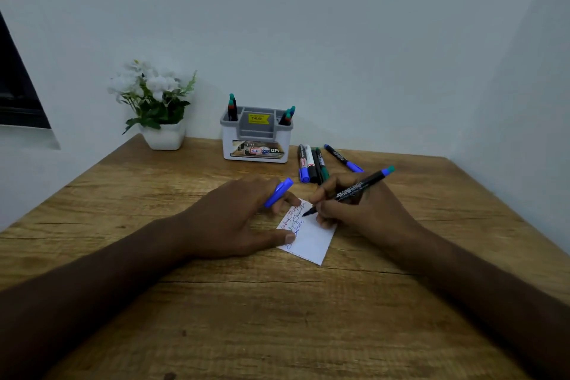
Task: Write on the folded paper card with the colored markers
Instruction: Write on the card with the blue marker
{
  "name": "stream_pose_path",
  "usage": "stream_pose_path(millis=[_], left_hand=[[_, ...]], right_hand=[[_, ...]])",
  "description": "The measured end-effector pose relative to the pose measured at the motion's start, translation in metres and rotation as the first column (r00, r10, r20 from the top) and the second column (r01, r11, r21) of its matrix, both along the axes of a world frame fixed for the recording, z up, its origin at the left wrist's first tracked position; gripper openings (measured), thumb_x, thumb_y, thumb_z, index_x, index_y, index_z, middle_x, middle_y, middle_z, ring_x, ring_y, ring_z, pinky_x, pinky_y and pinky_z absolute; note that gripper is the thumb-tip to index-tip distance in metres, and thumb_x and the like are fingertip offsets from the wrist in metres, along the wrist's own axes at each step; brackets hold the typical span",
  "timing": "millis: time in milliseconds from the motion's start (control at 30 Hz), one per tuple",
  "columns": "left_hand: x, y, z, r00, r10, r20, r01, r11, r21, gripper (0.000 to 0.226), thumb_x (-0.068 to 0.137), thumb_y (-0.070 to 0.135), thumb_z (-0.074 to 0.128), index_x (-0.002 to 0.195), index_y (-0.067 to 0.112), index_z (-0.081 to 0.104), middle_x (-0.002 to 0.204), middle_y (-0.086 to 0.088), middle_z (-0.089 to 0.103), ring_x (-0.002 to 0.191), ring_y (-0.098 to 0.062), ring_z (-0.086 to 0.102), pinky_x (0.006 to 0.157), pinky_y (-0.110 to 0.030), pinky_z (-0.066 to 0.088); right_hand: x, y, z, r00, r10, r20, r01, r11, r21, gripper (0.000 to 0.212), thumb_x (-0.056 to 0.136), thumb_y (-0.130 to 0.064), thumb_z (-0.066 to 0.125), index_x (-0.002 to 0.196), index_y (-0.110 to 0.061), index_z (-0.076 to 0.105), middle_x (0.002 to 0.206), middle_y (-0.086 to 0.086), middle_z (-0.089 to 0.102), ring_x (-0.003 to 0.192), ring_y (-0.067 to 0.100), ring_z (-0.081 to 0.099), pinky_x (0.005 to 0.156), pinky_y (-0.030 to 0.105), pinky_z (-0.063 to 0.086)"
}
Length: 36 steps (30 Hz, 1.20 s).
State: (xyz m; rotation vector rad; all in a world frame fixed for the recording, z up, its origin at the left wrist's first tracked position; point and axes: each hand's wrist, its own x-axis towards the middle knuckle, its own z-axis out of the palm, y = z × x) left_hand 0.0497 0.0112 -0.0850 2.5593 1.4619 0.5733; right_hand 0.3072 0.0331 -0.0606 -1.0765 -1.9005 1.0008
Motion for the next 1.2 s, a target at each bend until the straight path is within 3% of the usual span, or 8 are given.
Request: stream_pose_path(millis=[100, 167, 300, 433, 500, 700, 933, 1200], left_hand=[[0.001, 0.001, -0.001, 1.0, 0.005, 0.002, -0.006, 1.0, 0.013, 0.063, 0.084, 0.081, 0.061, 0.124, 0.033, 0.051, 0.104, 0.028, 0.041, 0.101, -0.002, 0.046, 0.09, -0.03, 0.044], [0.001, 0.0, -0.001, 1.0, 0.005, 0.021, -0.005, 1.0, -0.014, 0.059, 0.082, 0.081, 0.063, 0.122, 0.038, 0.052, 0.109, 0.027, 0.043, 0.107, -0.001, 0.046, 0.096, -0.031, 0.045], [0.001, 0.0, 0.003, 0.999, -0.025, 0.049, 0.026, 0.999, -0.029, 0.041, 0.081, 0.081, 0.064, 0.096, 0.048, 0.047, 0.113, 0.026, 0.054, 0.113, -0.002, 0.052, 0.098, -0.036, 0.049], [-0.001, 0.004, 0.001, 0.999, -0.038, 0.017, 0.038, 0.999, -0.026, 0.04, 0.081, 0.085, 0.058, 0.105, 0.056, 0.043, 0.11, 0.025, 0.05, 0.11, -0.004, 0.052, 0.096, -0.038, 0.05], [-0.001, 0.003, 0.002, 0.999, -0.036, 0.007, 0.036, 0.999, -0.028, 0.038, 0.082, 0.086, 0.057, 0.099, 0.056, 0.042, 0.109, 0.022, 0.052, 0.107, -0.004, 0.053, 0.093, -0.037, 0.051], [0.0, 0.0, 0.003, 0.999, -0.036, 0.011, 0.036, 0.999, -0.005, 0.042, 0.084, 0.082, 0.059, 0.095, 0.042, 0.049, 0.104, 0.02, 0.055, 0.103, -0.004, 0.053, 0.088, -0.037, 0.051], [0.0, -0.002, 0.004, 0.999, -0.04, -0.002, 0.04, 0.999, -0.008, 0.042, 0.085, 0.081, 0.058, 0.096, 0.042, 0.049, 0.105, 0.02, 0.056, 0.103, -0.003, 0.052, 0.085, -0.035, 0.051], [0.0, -0.001, 0.004, 0.999, -0.038, -0.001, 0.038, 0.999, -0.015, 0.041, 0.083, 0.085, 0.054, 0.097, 0.047, 0.048, 0.107, 0.02, 0.055, 0.104, -0.004, 0.053, 0.087, -0.037, 0.052]], right_hand=[[-0.002, 0.009, 0.001, 0.999, 0.016, -0.047, -0.017, 0.999, -0.03, 0.005, 0.093, 0.0, 0.072, 0.096, 0.0, 0.076, 0.086, 0.012, 0.081, 0.078, 0.022, 0.079, 0.078, 0.028, 0.065], [-0.004, 0.013, 0.002, 0.997, 0.052, -0.05, -0.057, 0.995, -0.087, 0.004, 0.092, 0.004, 0.071, 0.093, 0.004, 0.075, 0.088, 0.013, 0.082, 0.076, 0.02, 0.079, 0.076, 0.027, 0.064], [0.0, 0.016, -0.002, 0.995, 0.038, 0.097, -0.041, 0.999, 0.03, 0.019, 0.08, 0.007, 0.076, 0.082, -0.011, 0.08, 0.086, 0.006, 0.082, 0.082, 0.023, 0.078, 0.082, 0.037, 0.065], [-0.002, 0.02, -0.007, 0.997, -0.022, 0.076, 0.019, 0.999, 0.051, 0.013, 0.084, 0.001, 0.075, 0.081, -0.012, 0.078, 0.079, 0.006, 0.081, 0.063, 0.013, 0.073, 0.064, 0.024, 0.059], [-0.002, 0.02, -0.007, 0.998, -0.035, 0.053, 0.033, 0.999, 0.037, 0.01, 0.087, -0.002, 0.075, 0.082, -0.01, 0.077, 0.079, 0.009, 0.08, 0.059, 0.009, 0.07, 0.06, 0.019, 0.055], [-0.004, 0.014, -0.006, 0.983, -0.004, 0.184, -0.013, 0.996, 0.092, 0.009, 0.085, -0.01, 0.081, 0.084, -0.019, 0.08, 0.085, -0.008, 0.082, 0.077, 0.009, 0.075, 0.067, 0.017, 0.056], [-0.004, 0.014, -0.005, 0.986, -0.02, 0.163, 0.006, 0.996, 0.086, 0.007, 0.087, -0.01, 0.08, 0.085, -0.017, 0.081, 0.083, 0.0, 0.081, 0.069, 0.011, 0.074, 0.068, 0.025, 0.061], [-0.004, 0.014, -0.005, 0.985, -0.026, 0.168, 0.01, 0.996, 0.091, 0.01, 0.086, -0.008, 0.079, 0.082, -0.016, 0.08, 0.08, -0.004, 0.081, 0.068, 0.005, 0.072, 0.065, 0.016, 0.054]])
